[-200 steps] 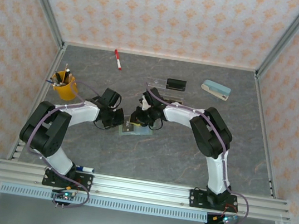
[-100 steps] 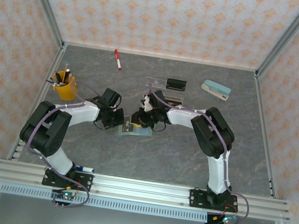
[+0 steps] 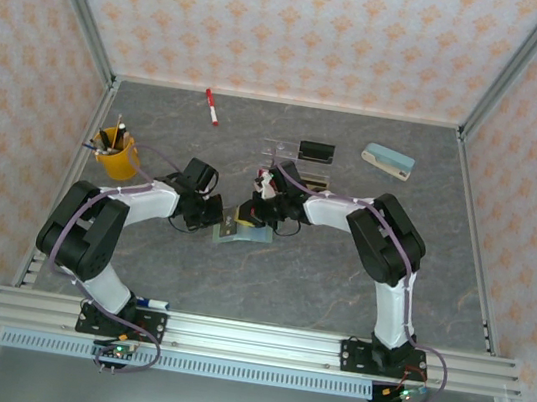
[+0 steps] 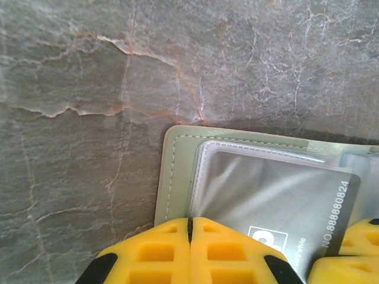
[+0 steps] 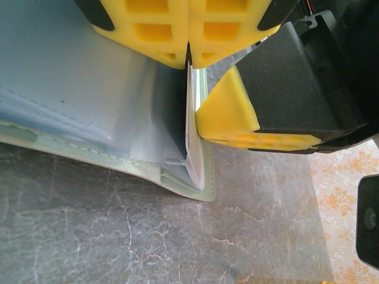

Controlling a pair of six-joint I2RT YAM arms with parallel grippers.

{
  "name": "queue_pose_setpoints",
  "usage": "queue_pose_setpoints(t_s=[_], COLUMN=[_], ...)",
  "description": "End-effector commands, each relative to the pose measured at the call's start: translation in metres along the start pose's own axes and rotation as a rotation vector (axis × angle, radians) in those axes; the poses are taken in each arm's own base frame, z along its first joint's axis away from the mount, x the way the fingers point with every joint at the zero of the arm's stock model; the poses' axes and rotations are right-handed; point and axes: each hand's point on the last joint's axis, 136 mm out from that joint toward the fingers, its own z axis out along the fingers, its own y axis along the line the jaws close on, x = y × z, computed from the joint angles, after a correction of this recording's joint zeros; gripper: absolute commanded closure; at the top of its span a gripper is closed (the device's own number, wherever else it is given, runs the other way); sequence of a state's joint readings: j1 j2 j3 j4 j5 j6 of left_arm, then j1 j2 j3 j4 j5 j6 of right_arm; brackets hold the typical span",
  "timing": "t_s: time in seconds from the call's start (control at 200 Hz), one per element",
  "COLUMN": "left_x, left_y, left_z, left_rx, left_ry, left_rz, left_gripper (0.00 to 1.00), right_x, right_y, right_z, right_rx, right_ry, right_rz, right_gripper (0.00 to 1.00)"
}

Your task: Take the credit cards out of the card holder

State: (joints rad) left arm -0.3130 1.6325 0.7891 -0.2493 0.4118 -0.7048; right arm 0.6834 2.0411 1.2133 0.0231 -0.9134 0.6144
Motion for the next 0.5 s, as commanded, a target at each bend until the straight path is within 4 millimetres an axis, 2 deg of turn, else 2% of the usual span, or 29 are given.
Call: queue_pose_setpoints(t_s=[0.0,0.185,0.32,0.495], left_x=[0.027,0.021,0.014,-0.011], left_y=[0.061,0.047,0.020,-0.021], left_z=[0.022,0.015,-0.003,-0.043], left_rx=[-0.227,-0.175,-0.096,-0.008], left_ry=[0.077,0.065,0.064,-0.010], left_rz=[-0.009,0.003,0.041,0.111], left_gripper=[1.00,0.99,0.86,0.64], right_x=[-0.005,-0.003,0.002,-0.001], right_y=[0.018,0.005,-0.003,0.010], right_z=[-0.018,-0.030,-0.041,-0.072], right_rx=[-0.031,0.045,0.095,0.157], right_ry=[-0.037,-0.052,-0.051,-0.102], right_rz=[-0.062,-0.085,-0.103,-0.233], right_gripper=[0.99,1.00,1.00,1.00])
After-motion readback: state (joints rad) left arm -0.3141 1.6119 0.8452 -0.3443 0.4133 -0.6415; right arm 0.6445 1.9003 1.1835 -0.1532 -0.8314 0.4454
